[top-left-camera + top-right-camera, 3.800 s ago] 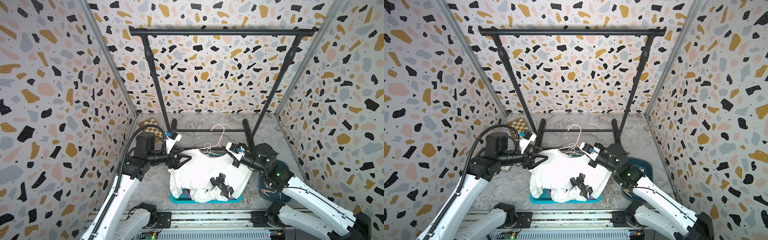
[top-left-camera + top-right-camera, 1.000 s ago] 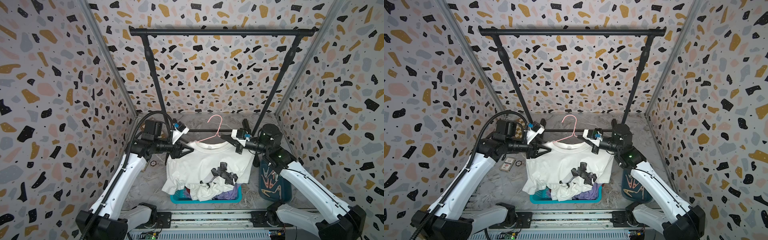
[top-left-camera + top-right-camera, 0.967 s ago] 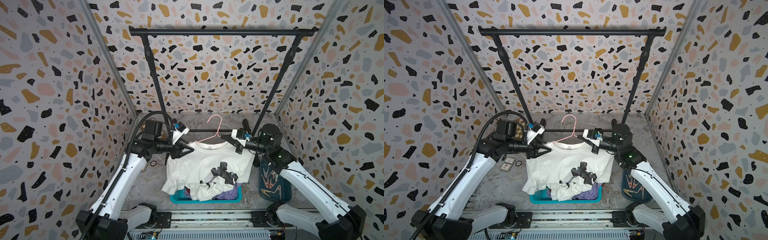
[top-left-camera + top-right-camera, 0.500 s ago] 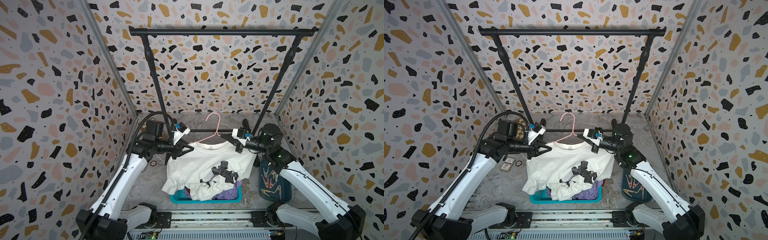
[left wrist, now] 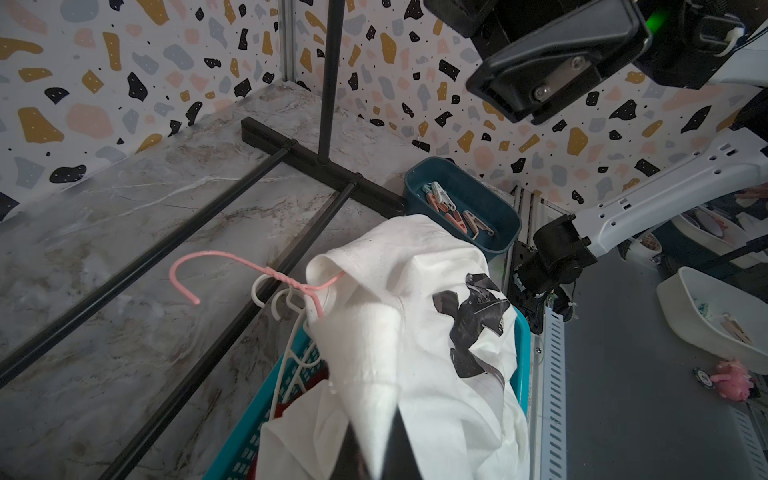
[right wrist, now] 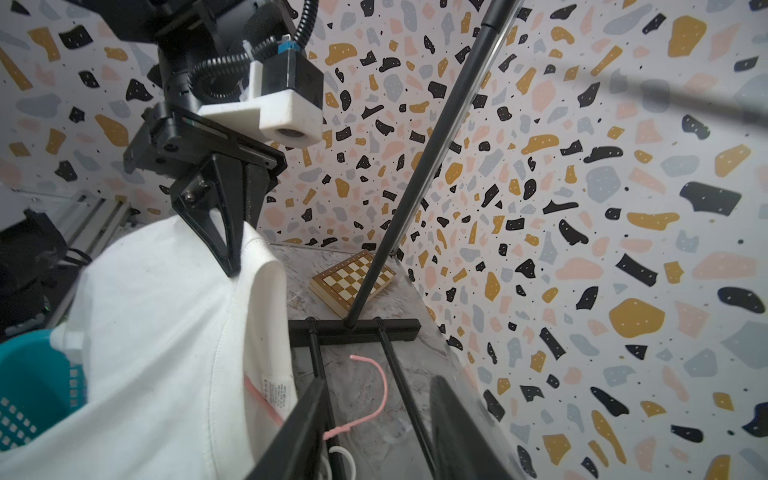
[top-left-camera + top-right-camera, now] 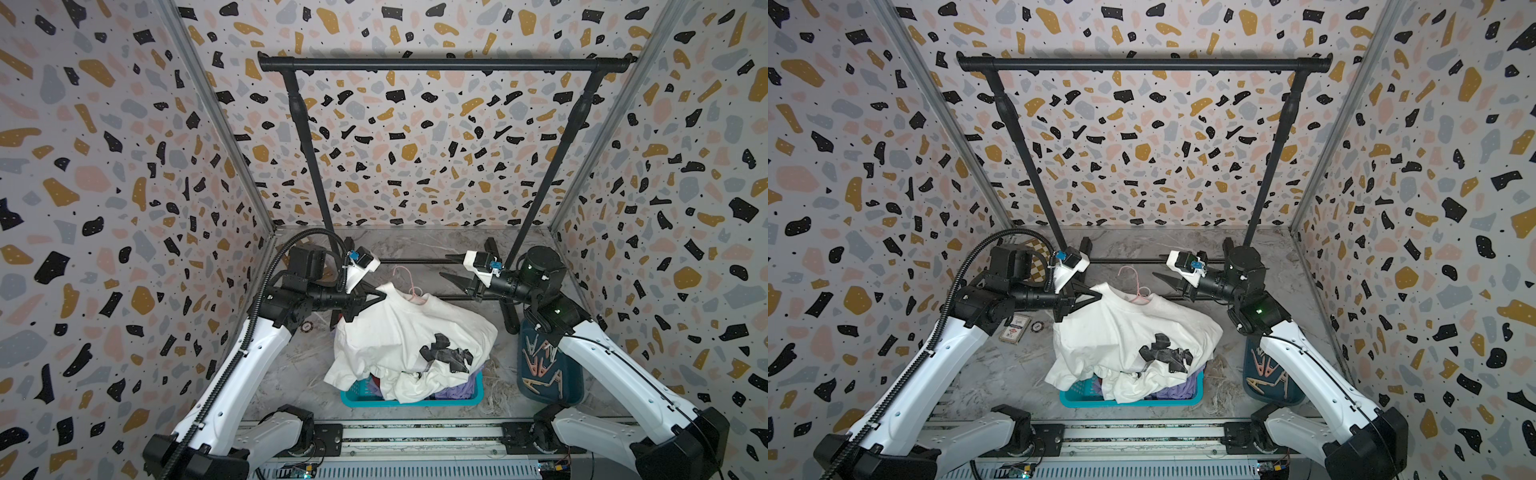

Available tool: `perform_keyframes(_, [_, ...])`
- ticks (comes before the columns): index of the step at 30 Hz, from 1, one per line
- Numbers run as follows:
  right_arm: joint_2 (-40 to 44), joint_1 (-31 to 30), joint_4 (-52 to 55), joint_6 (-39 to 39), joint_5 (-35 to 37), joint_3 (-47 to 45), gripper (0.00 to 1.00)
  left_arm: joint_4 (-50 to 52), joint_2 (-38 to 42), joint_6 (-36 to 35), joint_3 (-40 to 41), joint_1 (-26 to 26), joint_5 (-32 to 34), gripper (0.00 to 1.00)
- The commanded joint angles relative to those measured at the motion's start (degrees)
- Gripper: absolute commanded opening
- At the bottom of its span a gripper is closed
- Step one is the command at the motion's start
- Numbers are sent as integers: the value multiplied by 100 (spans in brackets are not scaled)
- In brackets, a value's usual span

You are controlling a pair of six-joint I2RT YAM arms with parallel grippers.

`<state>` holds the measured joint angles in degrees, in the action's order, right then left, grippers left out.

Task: Use clothespins to secure the t-shirt on both sides of the hanger
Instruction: Pick up the hanger from the basket.

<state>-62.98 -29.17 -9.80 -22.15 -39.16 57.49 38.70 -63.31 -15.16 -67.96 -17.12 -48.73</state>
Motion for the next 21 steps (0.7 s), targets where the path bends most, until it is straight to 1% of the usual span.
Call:
perform_keyframes(1, [7,-26,-130,355,318,118,56,-248,149,59,53,-44,62,0])
perform_keyframes(4, [-65,-23,54,593,450,131,65,-240,186,30,106,-118,128,0])
perform_keyframes(7, [-139,-15,128,801,569,64,72,-202,170,-12,159,-221,356,0])
perform_keyframes(9, [-213,-7,112,1022,866,43,75,-164,143,-31,195,-293,487,0])
perform_keyframes(11, [-345,8,172,1072,961,90,79,-125,132,-45,215,-376,631,0])
perform_keyframes(14, [-643,73,573,1041,942,338,81,-43,193,-105,230,-488,853,0])
perform_keyframes(18, [-1102,311,798,1147,562,469,84,-105,299,-128,382,-600,1044,0])
perform_keyframes(20, [-1297,333,784,1141,501,444,84,-134,297,-128,432,-669,1125,0])
perform_keyframes(21, [-1366,349,690,1128,357,377,84,-123,284,-135,433,-701,1177,0])
